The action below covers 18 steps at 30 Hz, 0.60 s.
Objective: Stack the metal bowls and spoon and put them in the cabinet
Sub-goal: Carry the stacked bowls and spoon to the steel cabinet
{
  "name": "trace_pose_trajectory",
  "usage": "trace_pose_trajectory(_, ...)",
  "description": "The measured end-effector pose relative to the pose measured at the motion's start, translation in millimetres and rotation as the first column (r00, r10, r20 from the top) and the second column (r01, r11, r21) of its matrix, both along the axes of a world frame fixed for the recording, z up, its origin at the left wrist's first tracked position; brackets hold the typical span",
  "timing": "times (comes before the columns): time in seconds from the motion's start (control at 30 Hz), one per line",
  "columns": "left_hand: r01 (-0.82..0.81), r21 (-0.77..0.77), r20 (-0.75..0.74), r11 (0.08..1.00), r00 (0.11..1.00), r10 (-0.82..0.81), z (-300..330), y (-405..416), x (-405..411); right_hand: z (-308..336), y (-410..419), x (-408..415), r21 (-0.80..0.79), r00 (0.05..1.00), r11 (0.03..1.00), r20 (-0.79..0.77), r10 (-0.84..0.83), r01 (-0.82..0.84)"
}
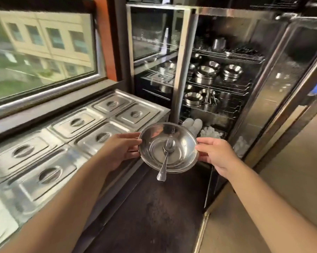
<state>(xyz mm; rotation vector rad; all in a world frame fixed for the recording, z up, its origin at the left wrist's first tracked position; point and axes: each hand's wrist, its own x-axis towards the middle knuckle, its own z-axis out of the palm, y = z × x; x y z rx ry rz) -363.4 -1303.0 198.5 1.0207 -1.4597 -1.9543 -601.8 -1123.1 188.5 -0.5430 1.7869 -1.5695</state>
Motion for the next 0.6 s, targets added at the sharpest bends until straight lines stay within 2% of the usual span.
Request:
trace_pose_trajectory(0.17, 0.128, 0.01, -0.003, 0.992, 0.992, -0.128, 2.2, -48.6, -66.3, 0.8, -20.5, -49.5, -0.048, 0.992, 0.991, 0.008, -0.126, 0.127)
trace_pose_trajectory(0.6, 0.263, -0.005, 0.012, 0.965, 0.965, -0.263, -10.2, -171.1, -268.7, -15.1, -121.2, -232.0, -0.124, 0.962, 0.955, 0.087, -0.259, 0.269)
